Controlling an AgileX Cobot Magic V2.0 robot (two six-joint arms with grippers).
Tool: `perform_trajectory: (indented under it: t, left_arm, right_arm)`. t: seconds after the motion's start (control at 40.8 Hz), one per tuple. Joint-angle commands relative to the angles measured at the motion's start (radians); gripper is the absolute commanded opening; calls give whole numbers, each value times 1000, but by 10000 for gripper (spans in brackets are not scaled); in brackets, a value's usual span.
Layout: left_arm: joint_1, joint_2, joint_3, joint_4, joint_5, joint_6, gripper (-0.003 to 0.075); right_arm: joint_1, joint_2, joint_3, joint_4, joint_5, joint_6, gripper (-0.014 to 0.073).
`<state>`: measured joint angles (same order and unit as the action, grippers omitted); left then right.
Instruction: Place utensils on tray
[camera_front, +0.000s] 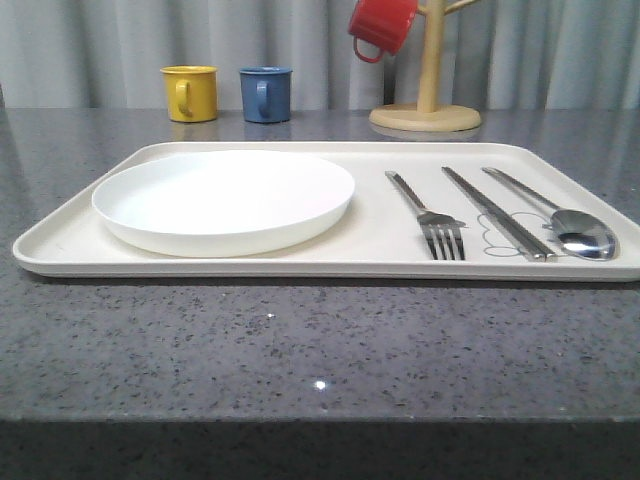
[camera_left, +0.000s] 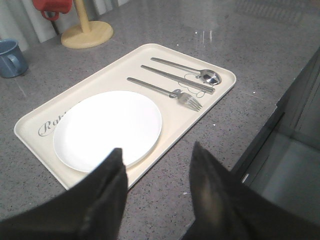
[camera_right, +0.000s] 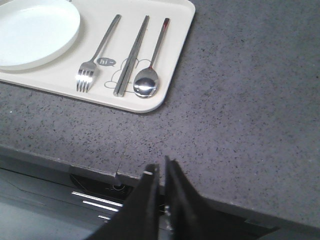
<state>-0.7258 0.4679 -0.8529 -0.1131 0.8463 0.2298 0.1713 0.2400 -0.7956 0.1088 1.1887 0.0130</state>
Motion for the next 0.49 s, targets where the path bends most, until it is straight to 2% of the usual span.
perform_trajectory:
  t: [0.0,0.098,0.466]
  left_arm:
    - [-6,8,-22,-21,-89,-8,95]
    - [-6,8,-22,-21,-89,-8,-20]
    - [-6,8,-22,-21,-89,-8,-20]
  right_arm:
    - [-1,14,-20,-7,-65,-13,-121]
    - [-1,14,-20,-8,-74,-13,-116]
    - [-1,14,-20,-11,-84,-13,-116]
